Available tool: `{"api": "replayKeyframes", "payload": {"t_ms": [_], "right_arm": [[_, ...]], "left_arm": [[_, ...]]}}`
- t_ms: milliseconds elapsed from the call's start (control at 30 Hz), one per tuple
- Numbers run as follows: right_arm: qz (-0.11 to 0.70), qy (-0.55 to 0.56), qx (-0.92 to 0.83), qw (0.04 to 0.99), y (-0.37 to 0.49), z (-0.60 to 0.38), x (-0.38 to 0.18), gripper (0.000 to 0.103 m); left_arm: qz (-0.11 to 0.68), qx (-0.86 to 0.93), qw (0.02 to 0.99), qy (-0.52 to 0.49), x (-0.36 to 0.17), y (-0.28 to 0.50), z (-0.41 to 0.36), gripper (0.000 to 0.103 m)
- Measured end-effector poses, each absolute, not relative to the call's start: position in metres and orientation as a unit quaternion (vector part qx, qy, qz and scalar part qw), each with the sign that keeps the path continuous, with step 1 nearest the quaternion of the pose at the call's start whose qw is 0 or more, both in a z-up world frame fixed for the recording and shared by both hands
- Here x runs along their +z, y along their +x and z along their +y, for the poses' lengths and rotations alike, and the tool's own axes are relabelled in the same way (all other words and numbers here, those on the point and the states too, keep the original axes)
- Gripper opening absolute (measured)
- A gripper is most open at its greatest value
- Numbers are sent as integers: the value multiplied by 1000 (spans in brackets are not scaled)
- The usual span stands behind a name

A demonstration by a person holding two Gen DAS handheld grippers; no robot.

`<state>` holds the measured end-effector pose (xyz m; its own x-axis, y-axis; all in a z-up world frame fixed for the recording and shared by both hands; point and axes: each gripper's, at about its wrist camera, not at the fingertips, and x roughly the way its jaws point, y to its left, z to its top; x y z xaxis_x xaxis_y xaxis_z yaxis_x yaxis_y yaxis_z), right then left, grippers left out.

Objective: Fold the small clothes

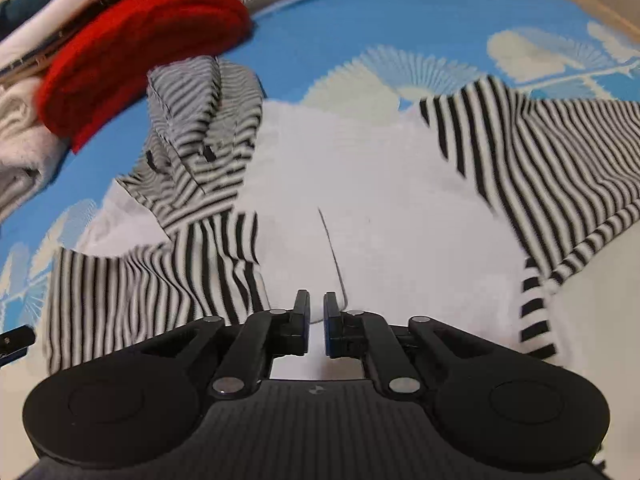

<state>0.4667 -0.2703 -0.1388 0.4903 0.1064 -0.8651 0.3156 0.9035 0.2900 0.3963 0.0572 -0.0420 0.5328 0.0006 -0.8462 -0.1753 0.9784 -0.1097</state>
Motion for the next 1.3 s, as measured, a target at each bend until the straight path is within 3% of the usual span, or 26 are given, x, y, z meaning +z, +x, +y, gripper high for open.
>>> {"api": "replayKeyframes", "payload": {"t_ms": [267, 333, 667, 833, 867, 1000, 1100, 1167, 1200, 1233, 1300], "right_arm": [[511, 173, -63, 840, 486, -247, -165, 17], [500, 147, -46, 852, 485, -238, -161, 0], [374, 141, -20, 916, 470, -249, -87, 0], [449, 169, -25, 877, 480, -264, -126, 2], [463, 176, -32, 868, 481, -266, -136, 4], [484, 168, -38, 858, 486, -262, -158, 45], [493, 141, -25, 858, 493, -249, -168, 49], [496, 125, -34, 859, 491, -243, -171, 47], [494, 118, -35, 860, 490, -241, -171, 38], [492, 112, -32, 863, 490, -238, -170, 14], [477, 99, -23, 873, 486, -233, -161, 9]], "left_arm": [[484, 43, 871, -78, -41, 400, 60, 42], [486, 43, 870, -77, -41, 401, 61, 42], [481, 36, 874, -59, -41, 403, 61, 42], [483, 41, 872, -63, -43, 404, 64, 42], [484, 42, 872, -65, -43, 404, 64, 42], [486, 41, 870, -67, -44, 404, 66, 42], [488, 42, 869, -67, -45, 404, 69, 42], [489, 44, 869, -68, -46, 404, 72, 42], [489, 45, 868, -69, -46, 405, 73, 42], [489, 47, 868, -72, -46, 405, 75, 42], [488, 47, 868, -76, -45, 407, 77, 42]]}}
